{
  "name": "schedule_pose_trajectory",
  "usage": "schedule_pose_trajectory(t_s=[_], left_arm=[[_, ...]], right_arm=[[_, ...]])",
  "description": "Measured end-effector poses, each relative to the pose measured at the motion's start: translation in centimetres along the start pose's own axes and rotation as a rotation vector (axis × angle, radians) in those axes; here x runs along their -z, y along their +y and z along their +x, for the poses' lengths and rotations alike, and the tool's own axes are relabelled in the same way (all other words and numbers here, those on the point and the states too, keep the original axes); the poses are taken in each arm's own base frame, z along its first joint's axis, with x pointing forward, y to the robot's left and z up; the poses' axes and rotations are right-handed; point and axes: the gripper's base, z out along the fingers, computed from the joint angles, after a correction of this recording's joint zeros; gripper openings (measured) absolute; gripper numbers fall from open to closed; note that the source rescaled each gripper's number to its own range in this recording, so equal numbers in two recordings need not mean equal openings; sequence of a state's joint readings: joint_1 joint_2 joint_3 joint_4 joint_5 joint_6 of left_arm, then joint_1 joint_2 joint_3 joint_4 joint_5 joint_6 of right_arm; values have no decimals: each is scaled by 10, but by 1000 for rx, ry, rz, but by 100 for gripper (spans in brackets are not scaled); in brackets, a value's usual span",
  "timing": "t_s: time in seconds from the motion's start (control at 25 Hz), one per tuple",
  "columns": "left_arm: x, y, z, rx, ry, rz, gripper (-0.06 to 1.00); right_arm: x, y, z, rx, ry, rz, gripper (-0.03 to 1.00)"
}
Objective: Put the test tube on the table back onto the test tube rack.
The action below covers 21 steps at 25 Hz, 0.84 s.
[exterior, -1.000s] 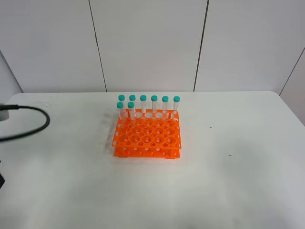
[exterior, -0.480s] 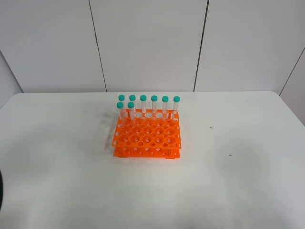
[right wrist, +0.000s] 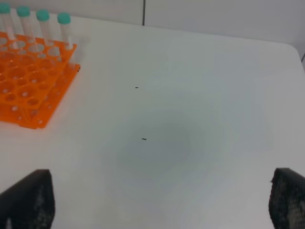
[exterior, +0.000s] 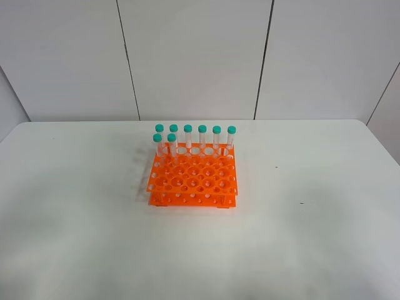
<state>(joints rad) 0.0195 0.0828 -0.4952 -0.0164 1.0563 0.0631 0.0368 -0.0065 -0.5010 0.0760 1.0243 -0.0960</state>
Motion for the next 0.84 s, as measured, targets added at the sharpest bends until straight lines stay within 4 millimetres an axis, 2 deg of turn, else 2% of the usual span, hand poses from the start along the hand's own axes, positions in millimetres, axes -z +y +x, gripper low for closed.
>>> schedule_pose_trajectory(t_s=[0.2, 0.84], left_arm=[[9, -1, 8, 4, -84, -4, 100], [9, 0, 8, 23, -84, -9, 100]], right_arm=[[0, 0, 0, 0, 0, 0, 100], [0, 0, 0, 0, 0, 0, 100]])
